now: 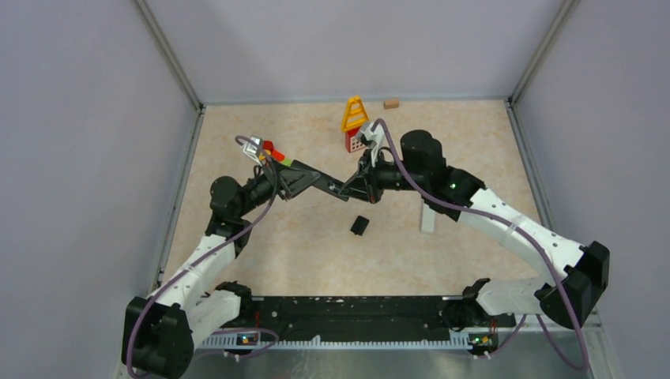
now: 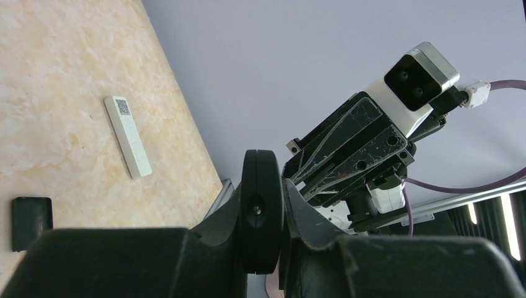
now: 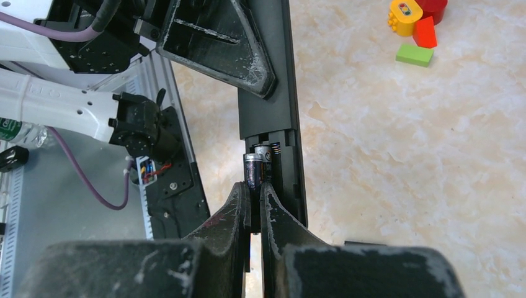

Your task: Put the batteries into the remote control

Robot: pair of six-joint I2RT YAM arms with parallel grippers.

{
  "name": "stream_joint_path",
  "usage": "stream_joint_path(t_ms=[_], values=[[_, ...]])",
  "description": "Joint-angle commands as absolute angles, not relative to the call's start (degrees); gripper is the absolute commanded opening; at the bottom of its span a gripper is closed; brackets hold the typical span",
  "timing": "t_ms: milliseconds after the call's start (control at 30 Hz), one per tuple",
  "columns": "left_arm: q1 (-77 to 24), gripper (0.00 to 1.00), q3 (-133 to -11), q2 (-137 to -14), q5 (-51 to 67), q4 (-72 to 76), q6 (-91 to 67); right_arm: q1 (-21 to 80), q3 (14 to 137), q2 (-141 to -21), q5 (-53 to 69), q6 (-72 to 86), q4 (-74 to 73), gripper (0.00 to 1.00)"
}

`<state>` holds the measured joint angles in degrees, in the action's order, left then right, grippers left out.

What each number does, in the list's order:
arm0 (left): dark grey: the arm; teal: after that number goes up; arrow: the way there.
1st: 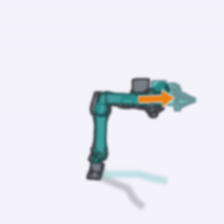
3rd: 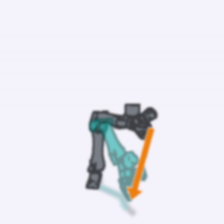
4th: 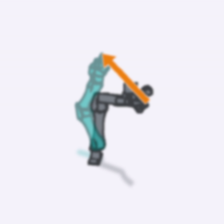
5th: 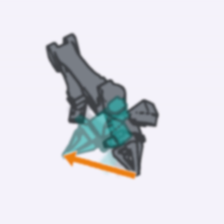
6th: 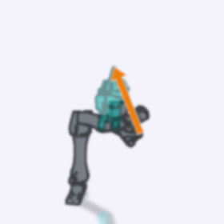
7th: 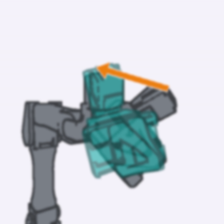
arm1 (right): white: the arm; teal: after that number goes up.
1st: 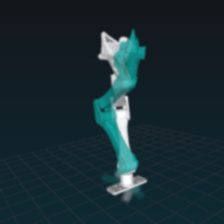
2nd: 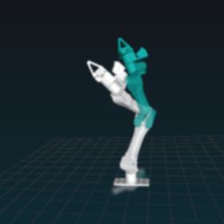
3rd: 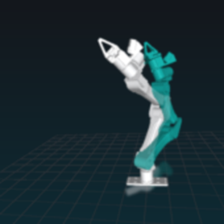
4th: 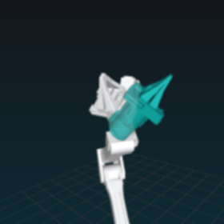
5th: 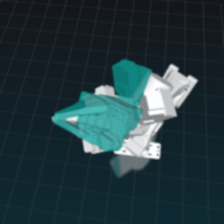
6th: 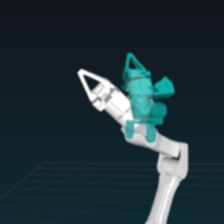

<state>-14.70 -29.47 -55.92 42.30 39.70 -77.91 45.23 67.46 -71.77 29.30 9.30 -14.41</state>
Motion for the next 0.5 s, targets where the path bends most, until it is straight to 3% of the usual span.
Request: stream_joint_path(t_ms=[0,467], values=[[-14.59,0.00,-30.25,-53.41,39.39,44.12,-77.28,46.68,67.68,-71.28,28.30,10.88,-15.95,0.00],[-14.59,0.00,-30.15,-54.79,41.17,36.48,-76.32,46.72,72.43,-67.31,19.52,8.74,-20.42,0.00]])
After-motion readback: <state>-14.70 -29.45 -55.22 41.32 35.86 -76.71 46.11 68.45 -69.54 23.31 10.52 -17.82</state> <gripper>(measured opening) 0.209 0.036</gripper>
